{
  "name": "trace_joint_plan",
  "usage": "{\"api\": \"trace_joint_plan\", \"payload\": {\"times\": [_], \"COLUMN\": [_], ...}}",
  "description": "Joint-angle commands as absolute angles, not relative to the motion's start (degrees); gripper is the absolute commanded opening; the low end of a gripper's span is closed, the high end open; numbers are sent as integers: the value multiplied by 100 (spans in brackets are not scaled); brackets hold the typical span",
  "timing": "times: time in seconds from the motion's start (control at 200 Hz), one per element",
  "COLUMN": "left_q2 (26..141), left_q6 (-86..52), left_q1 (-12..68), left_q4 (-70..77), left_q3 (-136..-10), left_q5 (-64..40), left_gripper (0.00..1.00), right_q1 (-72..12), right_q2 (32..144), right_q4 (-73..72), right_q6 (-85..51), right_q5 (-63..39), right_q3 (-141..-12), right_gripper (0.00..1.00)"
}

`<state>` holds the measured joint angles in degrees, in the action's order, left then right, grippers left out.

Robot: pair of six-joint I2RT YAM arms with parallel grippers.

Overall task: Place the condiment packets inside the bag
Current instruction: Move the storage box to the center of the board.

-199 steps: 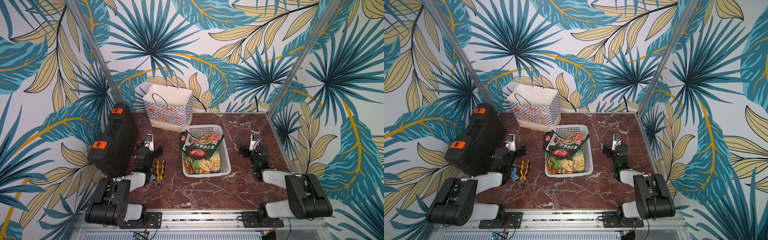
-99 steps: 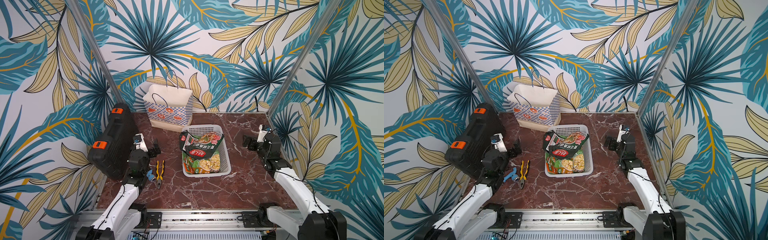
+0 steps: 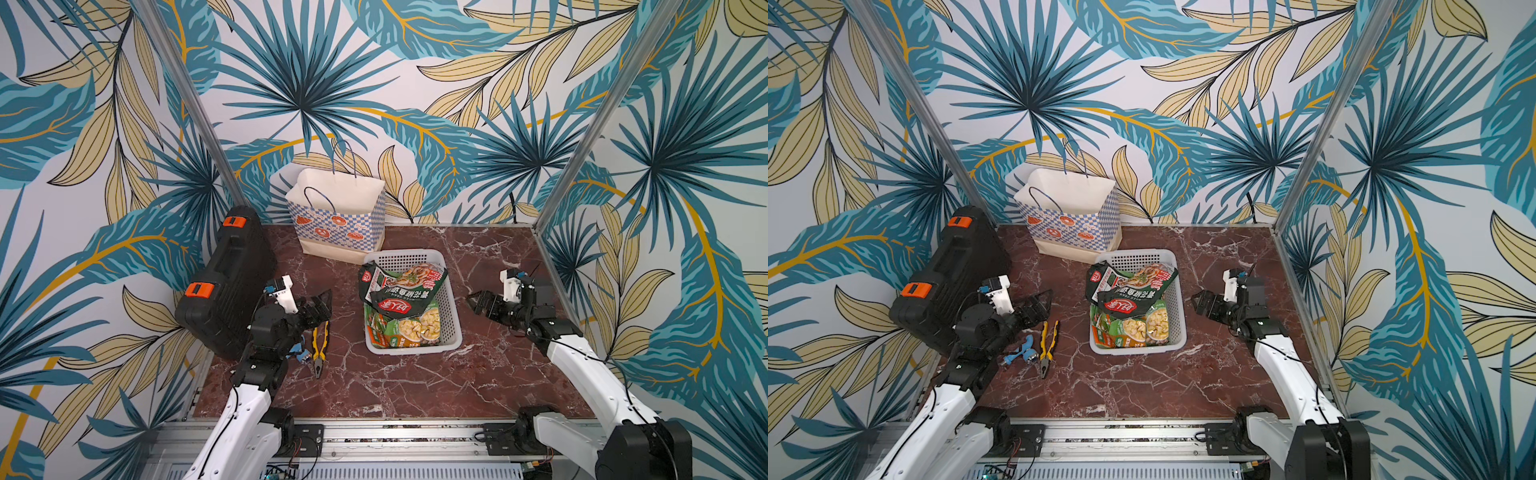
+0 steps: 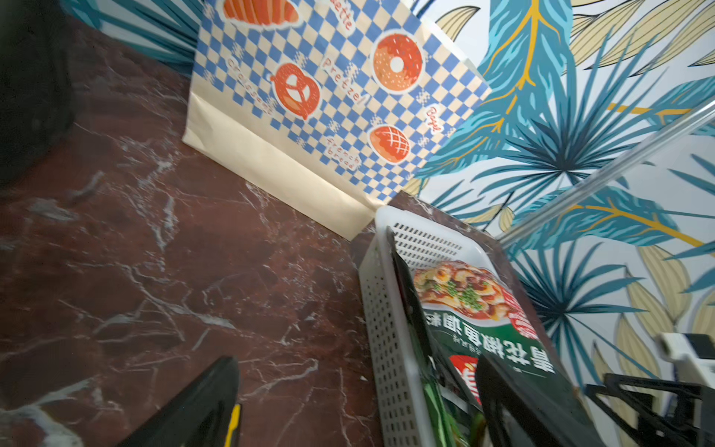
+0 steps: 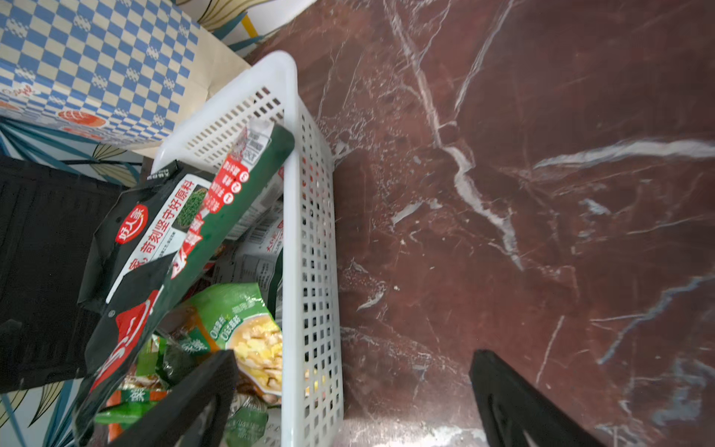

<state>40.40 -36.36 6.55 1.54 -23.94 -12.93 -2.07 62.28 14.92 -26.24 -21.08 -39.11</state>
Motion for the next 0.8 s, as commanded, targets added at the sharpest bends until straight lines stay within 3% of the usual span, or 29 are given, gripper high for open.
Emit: {"api": "trace_joint_plan", "payload": {"times": [0.0, 0.2, 0.416, 0.796], "left_q2": [4116, 4475, 4745, 4988], "left_q6": [-4228, -4310, -4197, -4045], "left_q1": [678, 1105, 1675, 1996], "left_q4": [441, 712, 672, -201], "left_q3": [-2229, -2057, -2150, -2946], "left_q5": [-1986, -1621, -976, -184], "left_gripper": [100, 100, 100, 100], "right_q1": [-300, -1042, -1892, -1992], "right_q2": [6414, 6786, 7484, 7911], "right_q4": [1304, 1718, 2214, 2792], "right_q6": [-2703, -2366, -2212, -2644], "right_q5": [-2523, -1571, -26, 1805], "right_q3": [-3816, -4113, -4615, -4905], "right_gripper": [99, 96, 85, 65]}}
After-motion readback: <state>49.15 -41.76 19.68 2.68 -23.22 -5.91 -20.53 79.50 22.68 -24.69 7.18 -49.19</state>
